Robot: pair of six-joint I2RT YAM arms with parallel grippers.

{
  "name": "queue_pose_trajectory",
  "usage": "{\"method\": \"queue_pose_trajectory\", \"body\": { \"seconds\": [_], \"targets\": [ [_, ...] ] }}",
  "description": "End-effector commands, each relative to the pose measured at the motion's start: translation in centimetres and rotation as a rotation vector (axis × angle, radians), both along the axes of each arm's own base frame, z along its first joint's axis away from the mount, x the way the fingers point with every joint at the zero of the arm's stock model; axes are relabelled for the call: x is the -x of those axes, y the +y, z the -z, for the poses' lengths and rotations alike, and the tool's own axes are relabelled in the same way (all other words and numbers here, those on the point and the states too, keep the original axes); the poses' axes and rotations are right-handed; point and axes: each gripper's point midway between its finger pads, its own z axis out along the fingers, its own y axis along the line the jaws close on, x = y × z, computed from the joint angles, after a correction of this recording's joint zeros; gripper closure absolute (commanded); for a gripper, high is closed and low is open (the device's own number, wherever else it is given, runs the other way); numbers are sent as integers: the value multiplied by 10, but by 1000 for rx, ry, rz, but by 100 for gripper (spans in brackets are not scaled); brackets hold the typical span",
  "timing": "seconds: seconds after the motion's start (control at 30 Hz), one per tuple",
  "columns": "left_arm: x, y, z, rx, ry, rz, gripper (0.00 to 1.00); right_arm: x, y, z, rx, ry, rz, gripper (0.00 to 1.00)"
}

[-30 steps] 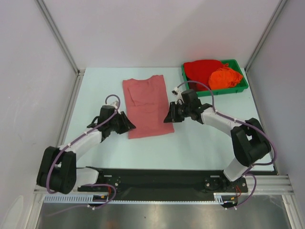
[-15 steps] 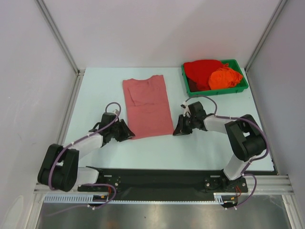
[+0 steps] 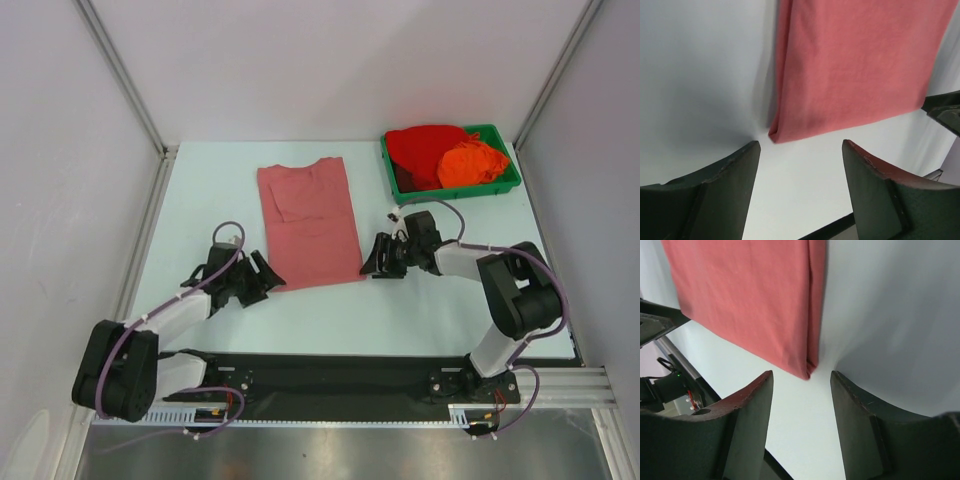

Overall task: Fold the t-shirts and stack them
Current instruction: Fold the tshirt

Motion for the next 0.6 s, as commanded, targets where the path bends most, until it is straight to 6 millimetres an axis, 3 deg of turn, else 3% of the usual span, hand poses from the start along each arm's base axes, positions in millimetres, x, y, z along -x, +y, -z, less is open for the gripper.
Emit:
{"method": "queue_pose_trajectory", "body": {
  "seconds": [0.0,0.27,0.57],
  "targets": [
    [0,4,16,-4,54,-42,26,-5,0,18,5,23,35,44],
    [-3,9,28,-21,97,-94,33,-6,-2,25,14,47,60,49],
    [3,14,39,-48,128,-104,43,11,6,39,45,78,21,58]
  ]
}}
